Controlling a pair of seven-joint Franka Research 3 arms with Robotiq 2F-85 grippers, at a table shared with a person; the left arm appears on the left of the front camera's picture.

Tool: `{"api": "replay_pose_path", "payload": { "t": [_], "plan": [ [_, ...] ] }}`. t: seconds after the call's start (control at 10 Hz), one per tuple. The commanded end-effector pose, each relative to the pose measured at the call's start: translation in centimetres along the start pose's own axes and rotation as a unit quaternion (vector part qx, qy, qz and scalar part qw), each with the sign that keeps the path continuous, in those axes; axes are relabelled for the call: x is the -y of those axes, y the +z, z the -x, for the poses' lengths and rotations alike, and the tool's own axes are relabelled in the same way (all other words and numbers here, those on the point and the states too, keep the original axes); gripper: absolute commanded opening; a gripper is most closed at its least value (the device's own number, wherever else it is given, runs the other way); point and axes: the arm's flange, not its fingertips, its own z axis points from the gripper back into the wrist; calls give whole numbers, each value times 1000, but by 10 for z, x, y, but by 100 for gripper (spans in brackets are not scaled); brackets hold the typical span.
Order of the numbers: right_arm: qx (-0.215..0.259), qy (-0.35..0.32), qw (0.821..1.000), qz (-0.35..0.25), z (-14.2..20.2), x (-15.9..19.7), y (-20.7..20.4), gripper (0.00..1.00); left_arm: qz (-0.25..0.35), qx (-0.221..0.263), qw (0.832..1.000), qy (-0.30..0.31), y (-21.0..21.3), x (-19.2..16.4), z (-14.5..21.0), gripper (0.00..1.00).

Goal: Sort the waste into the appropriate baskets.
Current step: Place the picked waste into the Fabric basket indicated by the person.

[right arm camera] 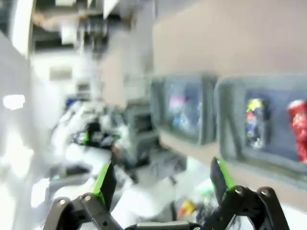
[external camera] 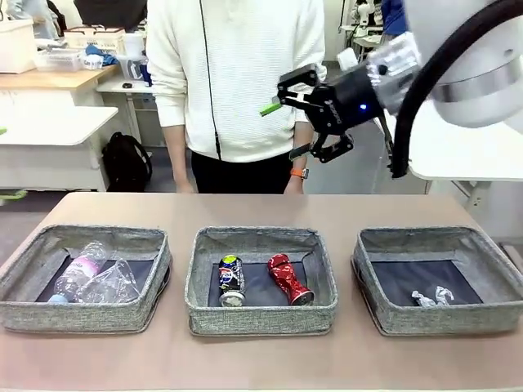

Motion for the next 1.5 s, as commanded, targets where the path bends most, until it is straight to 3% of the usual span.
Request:
{"api": "replay_pose_path", "payload": {
  "t": [0.0,0.1,0.2,0.4,0.5,0.6,0.8,0.9,1.0,1.1,1.4],
  "plan": [
    [-148,-59,987,-17,4,58,29,100,17,16,1000,-21,-26,-17,6,100],
    [-209,-69,975,-30,9,81,50,100,16,12,1000,-23,-34,-21,6,100],
    [-218,-78,971,-65,15,103,76,100,1,0,1000,-31,-39,-23,6,100],
    [-143,-90,978,-119,38,144,130,100,-4,-2,1000,-17,-37,-25,1,100],
    [-83,-75,983,-145,51,162,146,100,-7,1,1000,-10,-35,-27,-2,100],
    [-42,-48,982,-178,69,174,159,100,-13,8,1000,-6,-31,-28,-5,100],
    [13,-55,980,-188,103,192,169,100,-2,17,1000,-3,-27,-26,-10,100],
    [45,-61,971,-226,115,210,171,100,0,15,1000,-7,-26,-24,-10,100],
    [89,-100,954,-267,116,229,165,100,3,29,1000,-5,-27,-22,-10,100],
    [17,-73,979,-192,27,176,224,100,-5,13,1000,0,-22,-22,-22,100],
    [17,-73,979,-192,27,176,224,100,-5,13,1000,0,-22,-22,-22,100]
  ]
}}
